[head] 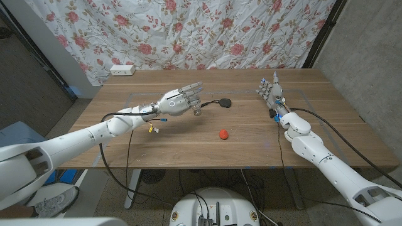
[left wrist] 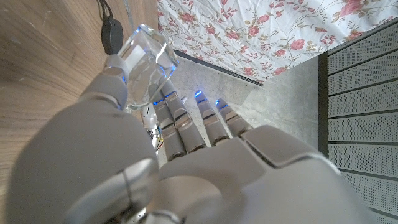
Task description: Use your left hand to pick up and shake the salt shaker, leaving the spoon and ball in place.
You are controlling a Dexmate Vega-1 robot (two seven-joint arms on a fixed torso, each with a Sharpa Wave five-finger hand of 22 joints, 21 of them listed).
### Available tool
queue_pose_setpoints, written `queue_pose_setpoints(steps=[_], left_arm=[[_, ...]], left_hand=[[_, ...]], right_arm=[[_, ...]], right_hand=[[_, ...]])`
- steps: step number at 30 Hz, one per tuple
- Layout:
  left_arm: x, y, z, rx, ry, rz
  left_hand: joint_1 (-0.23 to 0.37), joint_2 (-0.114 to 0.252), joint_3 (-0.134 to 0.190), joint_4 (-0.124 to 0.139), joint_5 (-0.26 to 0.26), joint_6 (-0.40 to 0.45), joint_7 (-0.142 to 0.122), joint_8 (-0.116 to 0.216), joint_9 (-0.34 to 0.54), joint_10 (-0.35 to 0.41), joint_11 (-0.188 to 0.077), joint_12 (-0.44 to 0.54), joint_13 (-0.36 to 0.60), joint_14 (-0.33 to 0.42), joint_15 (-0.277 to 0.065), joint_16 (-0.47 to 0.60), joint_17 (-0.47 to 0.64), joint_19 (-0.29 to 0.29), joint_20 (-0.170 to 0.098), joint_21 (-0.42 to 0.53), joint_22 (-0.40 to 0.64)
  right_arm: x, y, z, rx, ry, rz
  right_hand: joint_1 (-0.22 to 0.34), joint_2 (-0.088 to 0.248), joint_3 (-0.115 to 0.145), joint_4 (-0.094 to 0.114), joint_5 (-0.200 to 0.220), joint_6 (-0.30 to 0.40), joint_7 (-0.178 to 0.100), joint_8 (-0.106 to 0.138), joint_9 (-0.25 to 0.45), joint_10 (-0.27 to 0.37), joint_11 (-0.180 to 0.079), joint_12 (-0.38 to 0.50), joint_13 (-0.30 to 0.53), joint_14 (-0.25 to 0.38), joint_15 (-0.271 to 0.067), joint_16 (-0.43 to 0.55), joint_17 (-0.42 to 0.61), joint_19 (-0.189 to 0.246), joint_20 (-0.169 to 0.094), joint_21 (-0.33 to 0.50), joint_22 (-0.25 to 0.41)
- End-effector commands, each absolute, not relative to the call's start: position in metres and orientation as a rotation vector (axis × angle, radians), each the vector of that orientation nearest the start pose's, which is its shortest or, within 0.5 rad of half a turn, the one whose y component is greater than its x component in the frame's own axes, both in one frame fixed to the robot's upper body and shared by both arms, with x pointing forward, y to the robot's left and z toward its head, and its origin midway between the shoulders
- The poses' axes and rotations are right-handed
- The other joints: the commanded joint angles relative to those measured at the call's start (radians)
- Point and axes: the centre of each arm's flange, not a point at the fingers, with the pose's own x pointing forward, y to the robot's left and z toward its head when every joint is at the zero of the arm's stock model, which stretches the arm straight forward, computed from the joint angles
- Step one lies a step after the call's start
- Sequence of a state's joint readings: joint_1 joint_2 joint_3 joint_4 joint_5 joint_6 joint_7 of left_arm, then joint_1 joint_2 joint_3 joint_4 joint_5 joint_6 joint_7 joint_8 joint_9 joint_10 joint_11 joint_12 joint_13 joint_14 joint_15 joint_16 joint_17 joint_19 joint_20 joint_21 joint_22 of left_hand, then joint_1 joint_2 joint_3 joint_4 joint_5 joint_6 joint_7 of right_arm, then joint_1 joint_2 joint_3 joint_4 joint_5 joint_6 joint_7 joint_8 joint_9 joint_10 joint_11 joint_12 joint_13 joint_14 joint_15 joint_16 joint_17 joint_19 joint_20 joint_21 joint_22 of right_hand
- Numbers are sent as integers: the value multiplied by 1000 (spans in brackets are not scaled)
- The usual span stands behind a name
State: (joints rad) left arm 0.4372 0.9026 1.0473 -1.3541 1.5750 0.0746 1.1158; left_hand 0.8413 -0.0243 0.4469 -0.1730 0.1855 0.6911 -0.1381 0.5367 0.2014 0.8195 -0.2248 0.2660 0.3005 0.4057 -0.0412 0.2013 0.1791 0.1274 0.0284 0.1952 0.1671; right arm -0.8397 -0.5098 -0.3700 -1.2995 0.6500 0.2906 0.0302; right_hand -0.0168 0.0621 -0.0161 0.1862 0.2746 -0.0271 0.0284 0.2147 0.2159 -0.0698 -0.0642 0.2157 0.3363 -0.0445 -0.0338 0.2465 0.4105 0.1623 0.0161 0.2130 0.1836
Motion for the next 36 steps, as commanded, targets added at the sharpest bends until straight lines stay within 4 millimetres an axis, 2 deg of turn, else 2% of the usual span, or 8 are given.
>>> queue_pose_setpoints(steps=[1,8,19,27,36], left_arm=[[578,218,-27,-2434,2241,-408],[576,216,-35,-2433,2252,-380],[577,216,-35,-2431,2248,-387],[580,220,-23,-2424,2223,-398],[582,223,3,-2410,2199,-482]], left_hand=[[33,40,-3,2,7,61,-53,9,9,9,-1,-1,2,10,-149,1,2,7,3,-6,4],[35,43,-4,1,7,65,-52,10,9,9,-1,-1,2,12,-149,1,2,6,2,-6,4],[37,46,-7,1,7,68,-54,12,12,11,-1,-2,4,14,-149,1,2,6,3,-6,4],[37,49,-10,2,7,72,-55,13,13,14,-1,-2,5,15,-148,1,3,6,3,-6,4],[38,51,-12,2,7,77,-57,16,15,18,-1,-2,7,15,-149,1,3,7,2,-6,4]], right_arm=[[653,-290,-27,42,-594,207],[653,-290,-27,42,-594,207],[653,-290,-27,42,-594,207],[653,-290,-27,42,-594,207],[653,-290,-27,42,-594,207]], right_hand=[[-2,98,-6,0,8,0,8,4,3,-9,0,2,5,-2,-34,0,2,5,2,5,5],[-2,98,-6,0,8,0,9,4,3,-8,-1,2,5,-3,-34,0,2,5,2,5,5],[-2,98,-6,0,8,0,8,4,3,-8,0,2,5,-3,-35,0,3,5,3,5,5],[-2,98,-6,0,8,0,8,4,3,-9,0,1,5,-1,-34,0,3,5,3,5,5],[-2,98,-6,0,8,0,9,4,3,-8,1,2,6,-2,-33,0,3,5,4,5,5]])
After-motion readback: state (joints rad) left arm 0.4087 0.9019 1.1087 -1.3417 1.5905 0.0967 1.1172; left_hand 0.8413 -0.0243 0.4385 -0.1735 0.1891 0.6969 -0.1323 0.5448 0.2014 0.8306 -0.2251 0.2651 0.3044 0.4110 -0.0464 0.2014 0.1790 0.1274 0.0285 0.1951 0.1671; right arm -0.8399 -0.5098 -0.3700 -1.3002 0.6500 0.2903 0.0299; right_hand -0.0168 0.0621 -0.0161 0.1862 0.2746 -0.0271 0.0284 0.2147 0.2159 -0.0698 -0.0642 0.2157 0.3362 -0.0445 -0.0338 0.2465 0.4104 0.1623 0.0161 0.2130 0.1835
